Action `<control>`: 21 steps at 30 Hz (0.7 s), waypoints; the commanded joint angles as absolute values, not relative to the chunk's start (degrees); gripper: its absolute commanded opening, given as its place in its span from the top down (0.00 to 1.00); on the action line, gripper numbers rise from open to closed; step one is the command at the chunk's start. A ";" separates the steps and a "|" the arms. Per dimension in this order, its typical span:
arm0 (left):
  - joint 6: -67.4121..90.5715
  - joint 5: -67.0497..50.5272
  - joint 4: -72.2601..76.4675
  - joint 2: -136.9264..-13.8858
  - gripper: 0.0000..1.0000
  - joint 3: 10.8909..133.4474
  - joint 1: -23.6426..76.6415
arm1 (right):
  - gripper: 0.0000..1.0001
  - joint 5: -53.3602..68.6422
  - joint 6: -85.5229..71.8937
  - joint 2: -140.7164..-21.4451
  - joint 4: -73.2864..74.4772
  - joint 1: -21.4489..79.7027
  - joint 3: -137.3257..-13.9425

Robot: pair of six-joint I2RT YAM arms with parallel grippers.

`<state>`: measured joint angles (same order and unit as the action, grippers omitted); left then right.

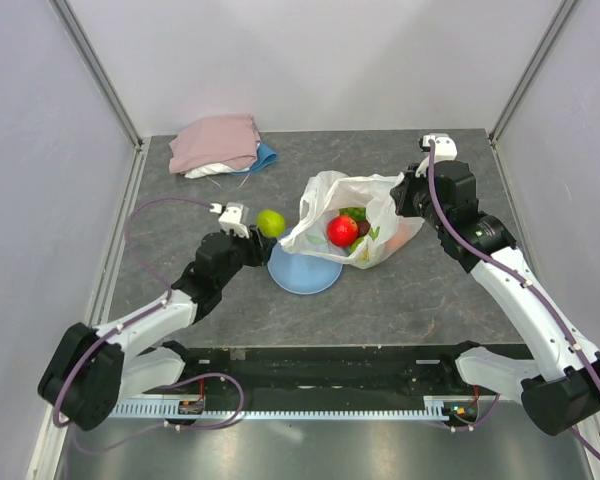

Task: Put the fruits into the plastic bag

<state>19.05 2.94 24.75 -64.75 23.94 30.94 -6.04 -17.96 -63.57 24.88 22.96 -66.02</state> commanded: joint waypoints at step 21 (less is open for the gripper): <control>1.32 3.17 21.80 -59.14 0.61 48.51 48.85 | 1.00 -5.62 -18.11 -62.14 22.94 22.59 -65.39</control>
